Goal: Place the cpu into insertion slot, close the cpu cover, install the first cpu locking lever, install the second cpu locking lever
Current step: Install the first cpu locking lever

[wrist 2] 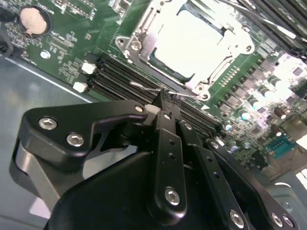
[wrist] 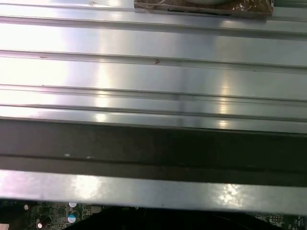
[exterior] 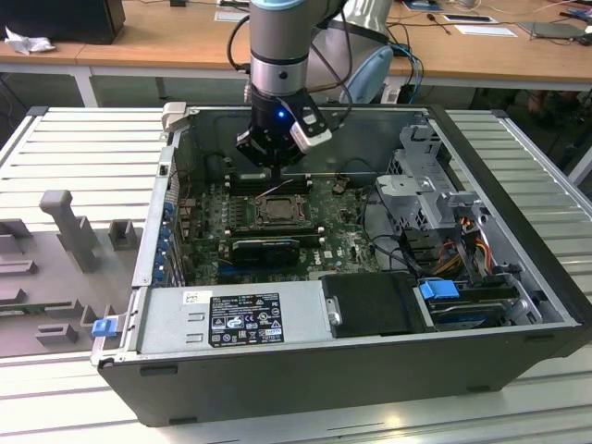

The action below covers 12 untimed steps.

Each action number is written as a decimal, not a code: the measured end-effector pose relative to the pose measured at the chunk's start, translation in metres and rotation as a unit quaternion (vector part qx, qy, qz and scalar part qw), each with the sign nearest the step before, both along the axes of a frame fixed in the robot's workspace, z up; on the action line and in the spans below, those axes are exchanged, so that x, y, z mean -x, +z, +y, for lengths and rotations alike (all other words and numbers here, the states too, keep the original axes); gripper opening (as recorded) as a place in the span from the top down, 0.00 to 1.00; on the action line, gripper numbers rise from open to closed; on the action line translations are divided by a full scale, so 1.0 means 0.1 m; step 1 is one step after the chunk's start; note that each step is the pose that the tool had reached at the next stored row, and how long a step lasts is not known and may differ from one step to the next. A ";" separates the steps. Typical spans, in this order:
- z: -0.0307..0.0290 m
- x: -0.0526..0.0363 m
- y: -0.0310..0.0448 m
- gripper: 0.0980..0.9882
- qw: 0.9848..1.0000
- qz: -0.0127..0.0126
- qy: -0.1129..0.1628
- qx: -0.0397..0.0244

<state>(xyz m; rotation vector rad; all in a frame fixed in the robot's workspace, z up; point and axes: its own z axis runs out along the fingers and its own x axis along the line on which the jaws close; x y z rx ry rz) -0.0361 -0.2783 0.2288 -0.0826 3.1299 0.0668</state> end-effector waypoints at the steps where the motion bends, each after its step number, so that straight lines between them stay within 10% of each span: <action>1: 0.003 -0.018 -0.003 0.99 1.000 0.000 0.000 0.000; 12: 0.019 -0.145 -0.090 0.99 1.000 0.000 0.001 0.000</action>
